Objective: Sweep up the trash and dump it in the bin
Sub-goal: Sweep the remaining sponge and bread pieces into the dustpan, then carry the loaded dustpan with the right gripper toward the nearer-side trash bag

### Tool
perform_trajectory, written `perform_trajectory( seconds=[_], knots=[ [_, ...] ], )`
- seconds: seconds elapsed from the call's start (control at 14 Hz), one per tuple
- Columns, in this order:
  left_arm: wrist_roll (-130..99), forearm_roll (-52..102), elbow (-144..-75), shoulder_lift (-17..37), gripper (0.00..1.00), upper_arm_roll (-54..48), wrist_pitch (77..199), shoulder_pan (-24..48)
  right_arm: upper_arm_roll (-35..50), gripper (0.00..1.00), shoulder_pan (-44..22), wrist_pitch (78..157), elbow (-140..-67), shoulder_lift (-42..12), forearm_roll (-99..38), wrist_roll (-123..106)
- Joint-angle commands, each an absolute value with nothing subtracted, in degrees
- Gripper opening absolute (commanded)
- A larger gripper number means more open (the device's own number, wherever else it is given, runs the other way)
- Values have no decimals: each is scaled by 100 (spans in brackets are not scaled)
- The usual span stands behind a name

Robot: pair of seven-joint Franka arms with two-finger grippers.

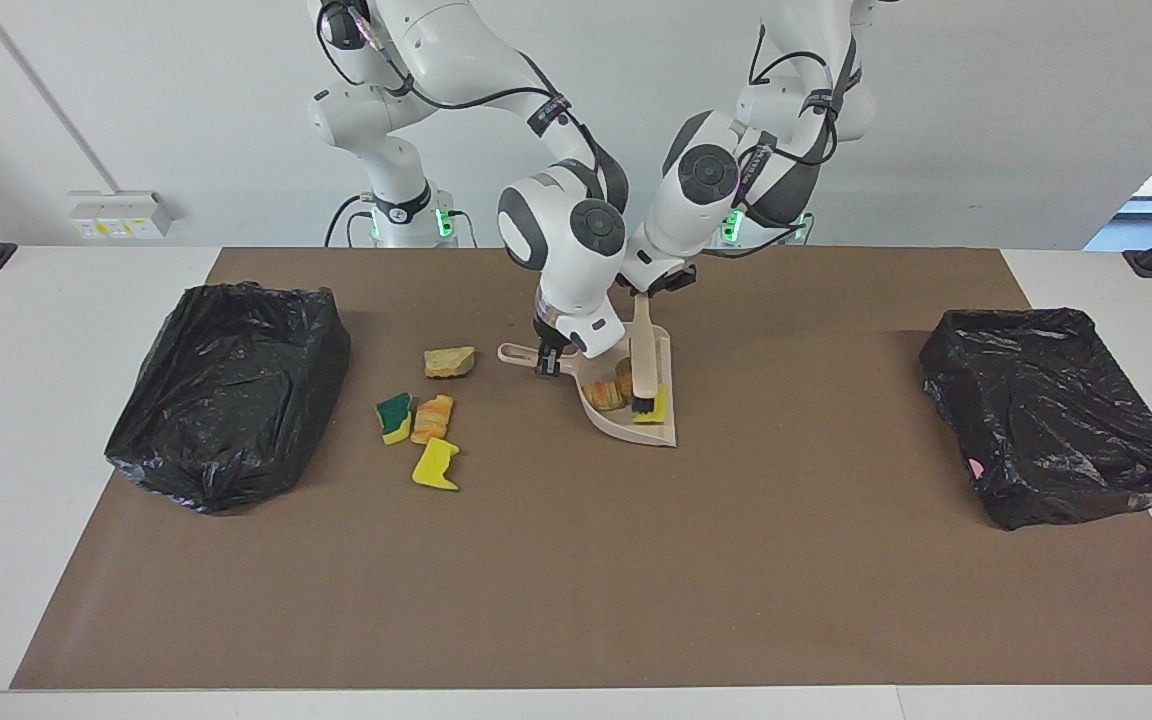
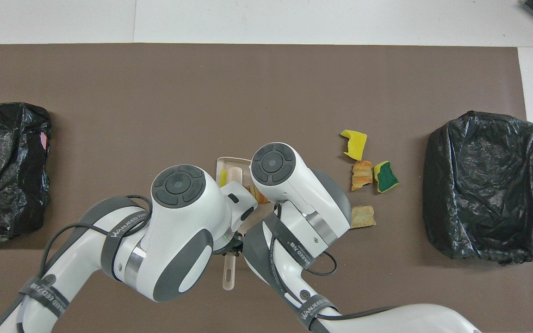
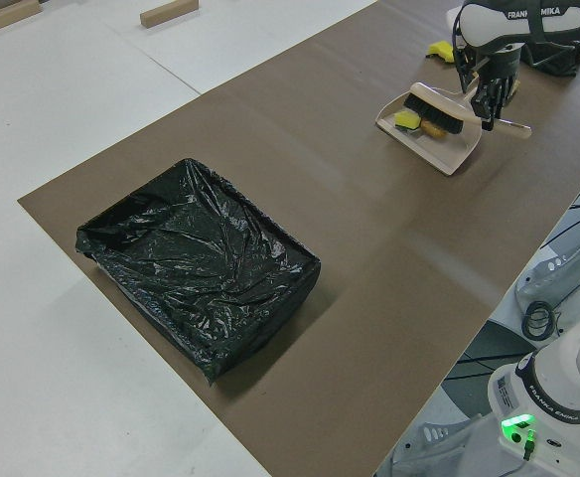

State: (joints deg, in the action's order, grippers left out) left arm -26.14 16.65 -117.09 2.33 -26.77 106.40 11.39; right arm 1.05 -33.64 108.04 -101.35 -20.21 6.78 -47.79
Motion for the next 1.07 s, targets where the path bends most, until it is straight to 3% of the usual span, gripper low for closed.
perform_trajectory(
  seconds=[0.0,0.36,0.64,1.0],
  knots=[
    [-2487,2029,-11610,114,0,-2672,10476,1055,114,0,-3357,10863,-10239,-1960,659,-4931],
    [-2513,2083,-11558,97,0,-2655,10390,1046,114,0,-3349,10872,-10239,-1960,659,-4939],
    [-2584,2074,-11741,-446,0,-2646,9741,897,123,0,-3340,10872,-10239,-1960,659,-4939],
    [-2804,2013,-12786,-1404,0,-2680,9817,967,123,0,-3349,10872,-10231,-1960,650,-4922]
  ],
)
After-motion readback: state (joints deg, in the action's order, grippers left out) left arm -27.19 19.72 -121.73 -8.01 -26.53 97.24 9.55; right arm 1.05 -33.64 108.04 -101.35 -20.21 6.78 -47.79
